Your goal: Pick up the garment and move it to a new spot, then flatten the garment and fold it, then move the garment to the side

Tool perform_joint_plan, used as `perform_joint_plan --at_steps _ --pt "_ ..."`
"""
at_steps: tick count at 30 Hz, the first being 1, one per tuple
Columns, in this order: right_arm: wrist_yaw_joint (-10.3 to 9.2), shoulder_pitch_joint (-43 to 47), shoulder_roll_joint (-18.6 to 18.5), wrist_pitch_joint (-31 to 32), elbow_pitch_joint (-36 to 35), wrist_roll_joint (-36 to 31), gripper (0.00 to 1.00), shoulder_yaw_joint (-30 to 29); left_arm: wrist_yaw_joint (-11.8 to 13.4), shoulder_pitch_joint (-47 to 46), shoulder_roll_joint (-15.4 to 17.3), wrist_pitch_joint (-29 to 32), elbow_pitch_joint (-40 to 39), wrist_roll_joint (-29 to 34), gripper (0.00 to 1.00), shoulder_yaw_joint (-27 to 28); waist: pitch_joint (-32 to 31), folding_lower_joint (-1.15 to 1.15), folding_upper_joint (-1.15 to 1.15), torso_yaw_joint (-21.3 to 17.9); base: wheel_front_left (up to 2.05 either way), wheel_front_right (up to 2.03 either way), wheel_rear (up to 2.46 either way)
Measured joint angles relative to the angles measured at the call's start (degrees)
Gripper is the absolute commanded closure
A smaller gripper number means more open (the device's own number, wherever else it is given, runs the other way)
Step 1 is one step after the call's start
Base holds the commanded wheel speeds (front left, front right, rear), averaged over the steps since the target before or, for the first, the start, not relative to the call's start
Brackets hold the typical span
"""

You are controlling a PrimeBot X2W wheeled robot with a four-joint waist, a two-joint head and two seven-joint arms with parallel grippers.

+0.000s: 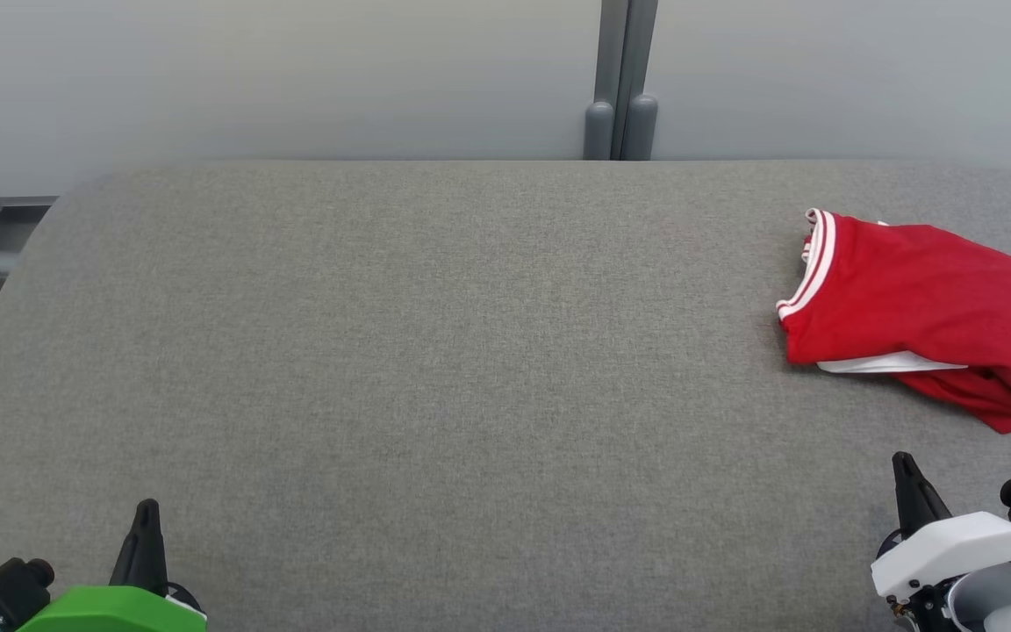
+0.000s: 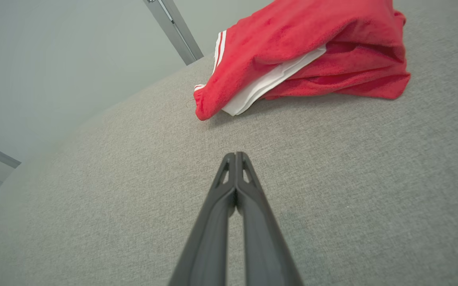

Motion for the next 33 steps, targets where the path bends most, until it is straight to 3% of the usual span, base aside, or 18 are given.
perform_joint_plan --at_steps 33 --pt "4.45 -3.64 3.56 6.21 -0.09 23.72 1.0 -6.19 -1.55 -2.68 -0.86 6.32 -0.19 -20.54 1.0 1.66 0.15 0.0 0.0 -2.14 0.0 0.0 0.0"
